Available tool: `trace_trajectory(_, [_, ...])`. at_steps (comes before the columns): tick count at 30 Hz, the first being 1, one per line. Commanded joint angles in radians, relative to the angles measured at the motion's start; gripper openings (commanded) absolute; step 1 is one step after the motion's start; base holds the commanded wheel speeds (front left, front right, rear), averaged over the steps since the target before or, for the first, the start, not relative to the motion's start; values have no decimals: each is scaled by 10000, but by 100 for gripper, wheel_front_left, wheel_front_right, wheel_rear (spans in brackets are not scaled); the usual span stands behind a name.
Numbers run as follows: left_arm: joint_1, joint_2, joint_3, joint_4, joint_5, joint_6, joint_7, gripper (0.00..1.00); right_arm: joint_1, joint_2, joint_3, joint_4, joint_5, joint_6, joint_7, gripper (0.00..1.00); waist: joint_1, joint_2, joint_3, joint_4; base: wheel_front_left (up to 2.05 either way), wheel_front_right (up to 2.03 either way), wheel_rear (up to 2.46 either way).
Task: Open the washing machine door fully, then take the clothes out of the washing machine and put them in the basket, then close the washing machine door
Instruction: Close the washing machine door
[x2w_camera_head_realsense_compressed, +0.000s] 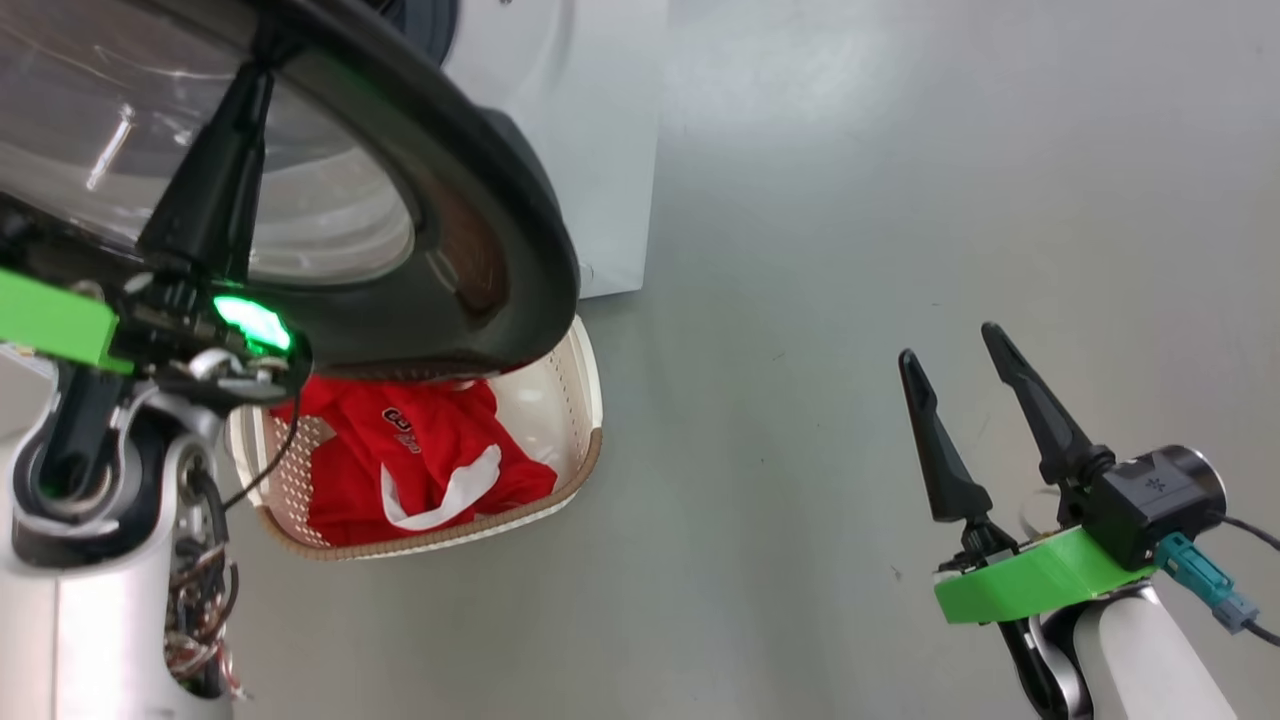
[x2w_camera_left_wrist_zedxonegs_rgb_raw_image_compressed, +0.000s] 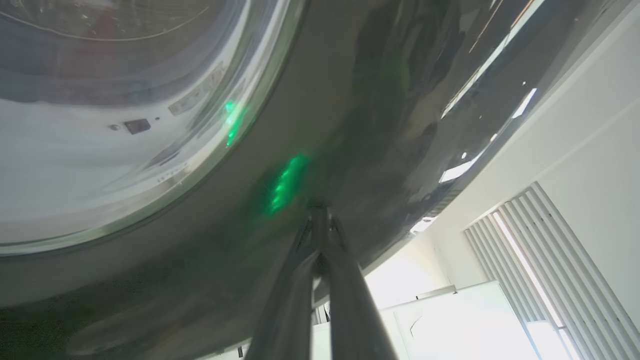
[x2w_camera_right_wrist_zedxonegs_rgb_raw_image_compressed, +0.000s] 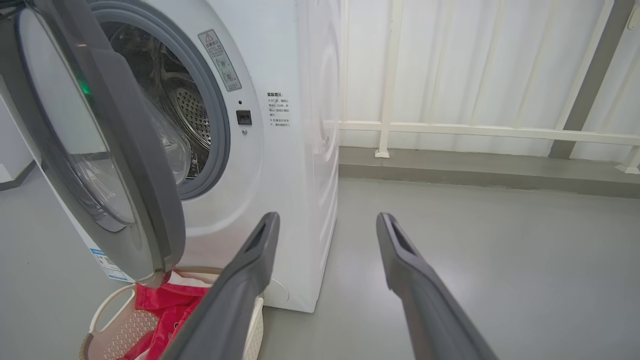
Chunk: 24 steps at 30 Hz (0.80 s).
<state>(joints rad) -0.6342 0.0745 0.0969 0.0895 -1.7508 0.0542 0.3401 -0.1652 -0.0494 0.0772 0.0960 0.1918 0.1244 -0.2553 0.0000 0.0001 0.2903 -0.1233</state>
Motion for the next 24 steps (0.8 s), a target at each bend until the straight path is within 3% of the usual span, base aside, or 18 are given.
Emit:
trace_trajectory(1, [-486,190,229,-90,73,-180,-84,0,-315,-8,241,-261,-44,63,-65,100,0,-1,98,74,0,0,0])
trace_trajectory(24, [-2674,5,-44,1979,424,-814,-576,0,-626,-8,442,-436,14,63,-65,100,0,-1,711,-106,0,0,0])
